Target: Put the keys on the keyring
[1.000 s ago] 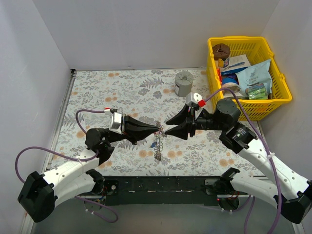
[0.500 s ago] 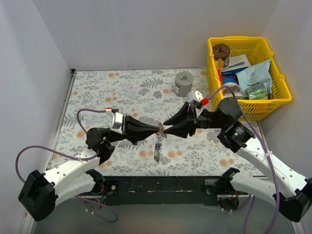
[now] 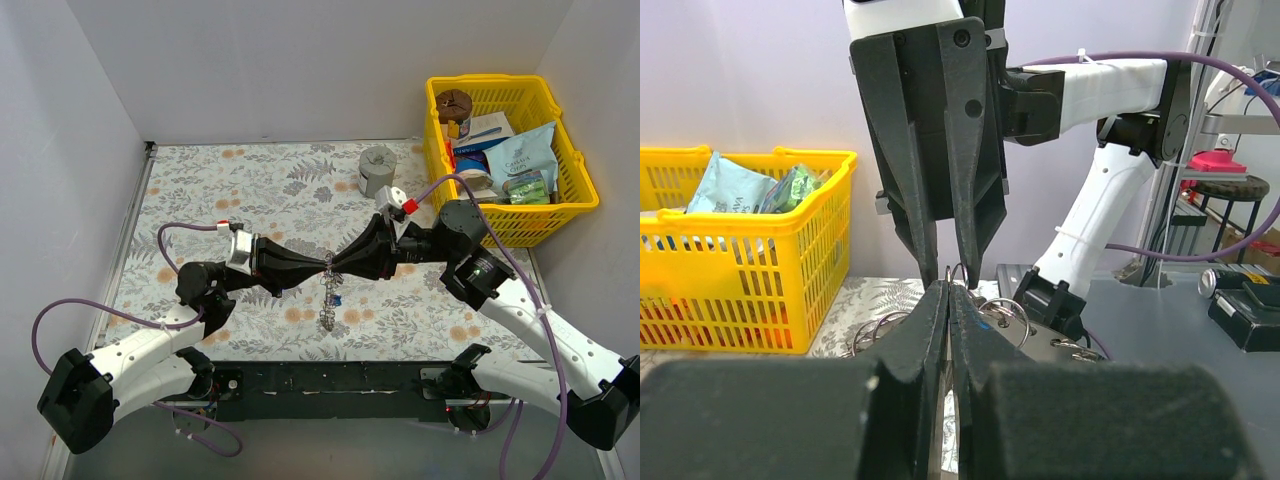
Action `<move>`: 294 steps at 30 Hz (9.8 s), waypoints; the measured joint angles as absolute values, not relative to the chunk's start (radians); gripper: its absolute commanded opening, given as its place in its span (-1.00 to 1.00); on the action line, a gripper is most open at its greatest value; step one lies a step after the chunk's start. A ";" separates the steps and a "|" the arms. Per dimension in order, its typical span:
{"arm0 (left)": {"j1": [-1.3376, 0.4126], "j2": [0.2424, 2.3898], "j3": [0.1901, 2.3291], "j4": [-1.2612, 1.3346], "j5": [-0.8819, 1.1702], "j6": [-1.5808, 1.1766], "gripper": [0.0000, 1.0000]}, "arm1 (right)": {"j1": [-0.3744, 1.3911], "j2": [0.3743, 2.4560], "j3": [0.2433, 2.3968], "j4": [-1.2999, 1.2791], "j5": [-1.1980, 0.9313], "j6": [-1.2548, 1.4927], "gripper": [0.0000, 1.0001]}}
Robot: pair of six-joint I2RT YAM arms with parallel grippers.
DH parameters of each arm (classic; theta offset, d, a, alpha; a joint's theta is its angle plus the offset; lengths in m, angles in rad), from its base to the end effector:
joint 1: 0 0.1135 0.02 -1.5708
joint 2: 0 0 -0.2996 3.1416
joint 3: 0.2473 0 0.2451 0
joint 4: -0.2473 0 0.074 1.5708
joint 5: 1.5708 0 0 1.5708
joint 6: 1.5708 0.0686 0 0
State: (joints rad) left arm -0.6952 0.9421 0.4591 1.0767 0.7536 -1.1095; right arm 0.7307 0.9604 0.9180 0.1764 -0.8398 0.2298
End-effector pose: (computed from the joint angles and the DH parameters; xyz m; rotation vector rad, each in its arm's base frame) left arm 0.1119 -0.1545 0.3680 0.5846 1.2652 -1.9248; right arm 0.1200 0.1762 0.4249 -1.0861 1.2318 1.3520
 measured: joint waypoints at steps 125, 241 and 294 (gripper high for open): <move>-0.691 0.996 0.822 0.265 0.783 -0.668 -1.00 | 0.740 0.870 1.026 -0.162 -0.590 -0.020 0.36; -0.690 0.978 0.648 0.950 0.777 -0.939 -1.00 | 0.783 0.908 0.918 0.094 -0.682 0.153 -0.45; -0.690 0.961 0.648 0.980 0.801 -0.977 -1.00 | 0.834 0.834 1.000 0.025 -0.520 0.064 -0.11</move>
